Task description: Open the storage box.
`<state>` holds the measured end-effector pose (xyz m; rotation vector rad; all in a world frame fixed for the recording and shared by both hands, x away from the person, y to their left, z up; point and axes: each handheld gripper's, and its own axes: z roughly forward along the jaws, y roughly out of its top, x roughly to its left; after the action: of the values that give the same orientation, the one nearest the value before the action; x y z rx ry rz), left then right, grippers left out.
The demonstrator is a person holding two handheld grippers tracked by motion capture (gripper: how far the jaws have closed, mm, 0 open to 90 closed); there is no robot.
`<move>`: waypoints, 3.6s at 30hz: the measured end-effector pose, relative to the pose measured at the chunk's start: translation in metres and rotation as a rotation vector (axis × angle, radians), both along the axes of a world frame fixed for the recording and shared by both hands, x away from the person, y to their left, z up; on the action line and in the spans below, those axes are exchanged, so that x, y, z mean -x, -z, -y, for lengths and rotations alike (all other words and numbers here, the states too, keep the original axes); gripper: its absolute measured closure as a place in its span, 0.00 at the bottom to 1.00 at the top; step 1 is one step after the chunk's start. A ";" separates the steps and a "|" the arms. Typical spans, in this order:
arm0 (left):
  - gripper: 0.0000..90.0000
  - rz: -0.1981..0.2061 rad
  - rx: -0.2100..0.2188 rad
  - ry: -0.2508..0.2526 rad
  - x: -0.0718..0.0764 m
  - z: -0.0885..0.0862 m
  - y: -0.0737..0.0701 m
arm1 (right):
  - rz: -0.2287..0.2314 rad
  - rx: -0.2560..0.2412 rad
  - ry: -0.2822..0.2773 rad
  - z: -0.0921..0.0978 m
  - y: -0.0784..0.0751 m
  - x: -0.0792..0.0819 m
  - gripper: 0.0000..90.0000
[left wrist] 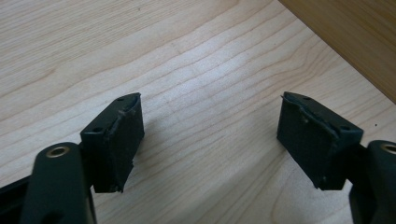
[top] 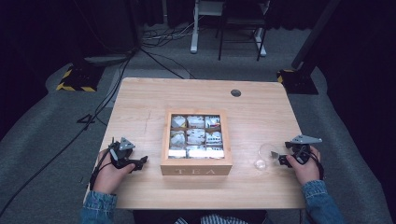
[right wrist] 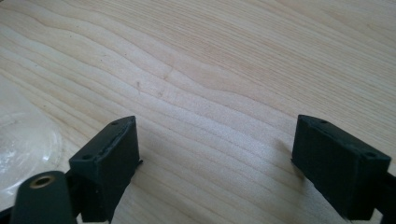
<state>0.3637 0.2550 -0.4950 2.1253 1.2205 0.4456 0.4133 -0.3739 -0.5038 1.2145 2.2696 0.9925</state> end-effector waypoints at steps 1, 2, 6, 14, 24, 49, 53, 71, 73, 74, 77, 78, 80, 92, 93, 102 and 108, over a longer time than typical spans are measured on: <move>0.27 0.008 0.016 -0.006 0.000 0.000 -0.002 | 0.000 0.000 -0.001 0.000 0.000 0.000 0.17; 0.28 0.008 0.016 -0.006 0.000 0.000 -0.002 | 0.000 0.000 -0.001 0.000 0.000 0.000 0.17; 0.28 0.024 0.054 -0.008 0.002 -0.001 -0.018 | 0.000 0.000 -0.005 0.000 0.000 0.000 0.17; 0.28 0.047 0.069 -0.005 0.008 -0.001 -0.034 | 0.001 0.001 -0.013 0.000 0.000 0.001 0.17; 0.28 0.073 0.094 -0.017 0.014 -0.002 -0.046 | 0.000 0.000 -0.013 0.000 0.000 0.001 0.17; 0.27 0.088 0.171 0.155 0.034 0.032 -0.073 | 0.000 0.000 -0.013 0.000 0.000 0.001 0.17; 0.27 0.087 0.164 0.186 0.037 0.039 -0.076 | 0.000 0.000 -0.013 0.000 0.000 0.001 0.17; 0.26 0.026 0.139 0.268 0.037 0.060 -0.063 | -0.001 0.000 -0.013 0.000 0.000 0.001 0.17; 0.26 0.011 0.129 0.288 0.037 0.063 -0.060 | 0.000 0.000 -0.013 0.000 0.000 0.001 0.17; 0.26 0.010 0.125 0.288 0.037 0.065 -0.059 | 0.000 0.000 -0.013 0.000 0.000 0.001 0.17; 0.26 0.003 0.099 0.298 0.036 0.067 -0.056 | 0.000 0.000 -0.013 0.000 0.000 0.001 0.17; 0.27 -0.001 0.097 0.297 0.036 0.067 -0.055 | 0.000 0.000 -0.013 0.000 0.000 0.001 0.17; 0.27 0.000 0.080 0.297 0.036 0.068 -0.054 | 0.000 0.000 -0.013 0.000 0.000 0.001 0.17; 0.37 -0.015 0.056 0.331 0.036 0.073 -0.050 | 0.000 0.000 -0.013 0.000 0.000 0.001 0.17; 0.39 -0.014 0.052 0.329 0.036 0.073 -0.051 | 0.000 0.000 -0.013 0.000 0.000 0.001 0.17; 0.42 -0.013 0.043 0.328 0.037 0.072 -0.053 | 0.000 0.000 -0.013 0.000 0.000 0.001 0.17; 0.42 -0.017 0.030 0.328 0.037 0.074 -0.056 | 0.000 0.000 -0.013 0.000 0.000 0.001 0.17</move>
<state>0.3265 0.1812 -0.4394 2.2524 0.8575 0.2621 0.4120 -0.3739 -0.5039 1.2009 2.2801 0.9970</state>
